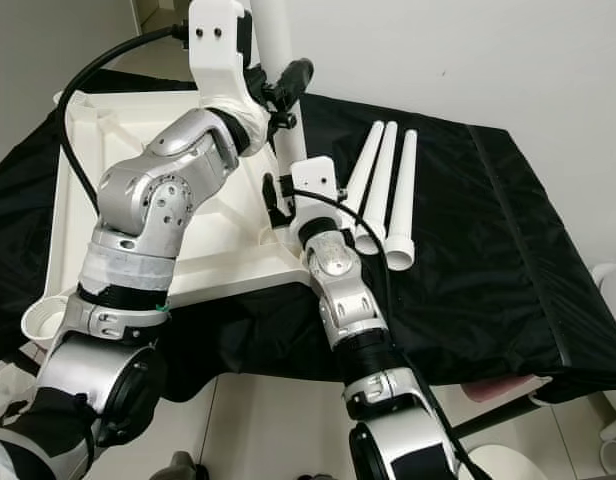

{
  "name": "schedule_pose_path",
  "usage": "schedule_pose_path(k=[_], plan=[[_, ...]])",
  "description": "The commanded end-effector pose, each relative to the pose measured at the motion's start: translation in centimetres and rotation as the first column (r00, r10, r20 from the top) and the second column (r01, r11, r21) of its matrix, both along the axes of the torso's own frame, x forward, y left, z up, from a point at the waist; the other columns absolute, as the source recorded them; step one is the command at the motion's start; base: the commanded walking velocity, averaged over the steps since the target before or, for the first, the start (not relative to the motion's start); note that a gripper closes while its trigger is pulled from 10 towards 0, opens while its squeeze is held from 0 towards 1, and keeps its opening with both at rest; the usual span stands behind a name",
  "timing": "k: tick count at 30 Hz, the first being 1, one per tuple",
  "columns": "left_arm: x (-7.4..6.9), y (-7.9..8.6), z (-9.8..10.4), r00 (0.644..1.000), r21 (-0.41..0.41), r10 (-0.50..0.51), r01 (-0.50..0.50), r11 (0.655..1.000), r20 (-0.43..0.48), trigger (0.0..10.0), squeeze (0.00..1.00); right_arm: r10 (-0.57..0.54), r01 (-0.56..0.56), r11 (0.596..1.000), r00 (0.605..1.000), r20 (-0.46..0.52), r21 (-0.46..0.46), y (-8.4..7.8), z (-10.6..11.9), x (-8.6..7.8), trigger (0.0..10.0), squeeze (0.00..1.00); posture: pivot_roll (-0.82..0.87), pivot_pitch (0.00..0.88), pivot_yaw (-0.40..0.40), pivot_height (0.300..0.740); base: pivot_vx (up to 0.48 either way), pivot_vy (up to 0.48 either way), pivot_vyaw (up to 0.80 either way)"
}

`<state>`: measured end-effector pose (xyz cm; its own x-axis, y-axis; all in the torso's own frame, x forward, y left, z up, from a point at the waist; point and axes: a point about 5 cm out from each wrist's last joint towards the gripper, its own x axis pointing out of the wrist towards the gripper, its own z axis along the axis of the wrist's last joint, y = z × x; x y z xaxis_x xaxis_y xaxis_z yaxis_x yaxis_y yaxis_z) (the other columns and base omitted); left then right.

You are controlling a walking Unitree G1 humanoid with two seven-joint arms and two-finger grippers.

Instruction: Building children table

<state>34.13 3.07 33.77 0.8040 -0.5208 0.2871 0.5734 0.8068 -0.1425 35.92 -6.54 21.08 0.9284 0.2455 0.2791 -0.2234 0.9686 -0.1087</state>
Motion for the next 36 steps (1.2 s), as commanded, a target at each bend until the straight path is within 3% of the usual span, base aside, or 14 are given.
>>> schedule_pose_path(k=[1,3,4,5,6,7,8,9,21,22,28,29,31,36], plan=[[-0.5,-0.5,0.8,0.999,-0.002,-0.021,0.021,1.000,0.028,10.0,0.00,-0.018,0.018,1.000,1.000,0.006,0.009,-0.3,0.2,0.2,10.0,0.00,0.09,0.076,-0.071,0.740,0.000,0.000,0.00],[-0.5,-0.5,0.8,0.999,-0.002,-0.021,0.021,1.000,0.028,10.0,0.00,-0.018,0.018,1.000,1.000,0.006,0.009,-0.3,0.2,0.2,10.0,0.00,0.09,0.076,-0.071,0.740,0.000,0.000,0.00],[-0.5,-0.5,0.8,0.999,-0.002,-0.021,0.021,1.000,0.027,10.0,0.00,-0.019,0.018,1.000,1.000,0.014,0.005,-0.3,0.3,0.3,9.1,0.00,0.09,0.076,-0.072,0.740,0.000,0.000,0.00],[-0.5,-0.5,0.8,0.999,-0.002,-0.021,0.021,1.000,0.027,10.0,0.00,-0.019,0.018,1.000,1.000,0.014,0.005,-0.3,0.3,0.3,9.1,0.00,0.09,0.076,-0.072,0.740,0.000,0.000,0.00],[-0.6,-0.5,0.8,0.999,-0.004,-0.023,0.023,1.000,0.025,10.0,0.00,-0.019,0.019,1.000,1.000,0.019,-0.003,-0.3,0.3,0.3,4.6,0.00,0.09,0.077,-0.072,0.740,0.000,0.000,0.00],[-0.6,-0.6,0.8,0.999,-0.005,-0.025,0.025,1.000,0.025,10.0,0.00,-0.017,0.017,1.000,1.000,0.018,-0.001,-0.3,0.2,0.3,1.6,0.00,0.09,0.079,-0.072,0.740,0.000,0.000,0.00],[-0.6,-0.6,0.8,0.999,-0.005,-0.025,0.025,1.000,0.025,10.0,0.00,-0.017,0.017,1.000,1.000,0.018,-0.001,-0.3,0.2,0.3,1.6,0.00,0.09,0.079,-0.072,0.740,0.000,0.000,0.00],[-0.6,-0.6,0.8,0.999,-0.007,-0.026,0.026,1.000,0.024,10.0,0.00,-0.014,0.014,1.000,1.000,0.014,0.004,-0.3,0.1,0.3,0.0,0.00,0.09,0.079,-0.072,0.740,0.000,0.000,0.00],[-0.9,-0.8,1.0,0.999,0.008,-0.023,0.023,1.000,0.039,10.0,0.00,-0.042,0.043,0.999,0.999,-0.029,0.020,-0.8,-0.6,0.5,0.0,0.00,0.09,0.085,-0.079,0.740,0.000,0.000,0.00],[-1.1,-0.9,1.1,0.998,0.026,-0.030,0.028,0.999,0.056,10.0,0.00,-0.047,0.048,0.998,0.998,-0.033,0.029,-0.9,-0.6,0.6,10.0,0.00,0.09,0.086,-0.078,0.740,0.000,0.000,0.00],[-1.6,-1.3,1.1,0.994,0.039,-0.075,0.072,0.997,0.079,10.0,0.00,-0.067,0.069,0.996,0.997,-0.041,0.048,-1.1,-0.5,0.8,10.0,0.00,0.09,0.086,-0.075,0.740,0.000,0.000,0.00],[-1.8,-1.5,1.1,0.991,0.021,-0.105,0.104,0.994,0.085,10.0,1.00,-0.071,0.073,0.996,0.997,-0.043,0.052,-1.2,-0.4,0.8,10.0,0.00,0.08,0.085,-0.074,0.740,0.000,0.000,0.00],[-2.2,-1.9,1.3,0.980,0.011,-0.169,0.169,0.986,0.101,10.0,1.00,-0.082,0.086,0.994,0.995,-0.053,0.071,-1.5,-0.3,0.9,10.0,0.00,0.08,0.084,-0.071,0.740,0.000,0.000,0.00],[-2.6,-2.1,1.5,0.973,0.006,-0.192,0.193,0.981,0.124,10.0,1.00,-0.086,0.091,0.992,0.994,-0.062,0.085,-1.7,-0.3,1.0,10.0,0.00,0.08,0.082,-0.069,0.740,0.000,0.000,0.00]])
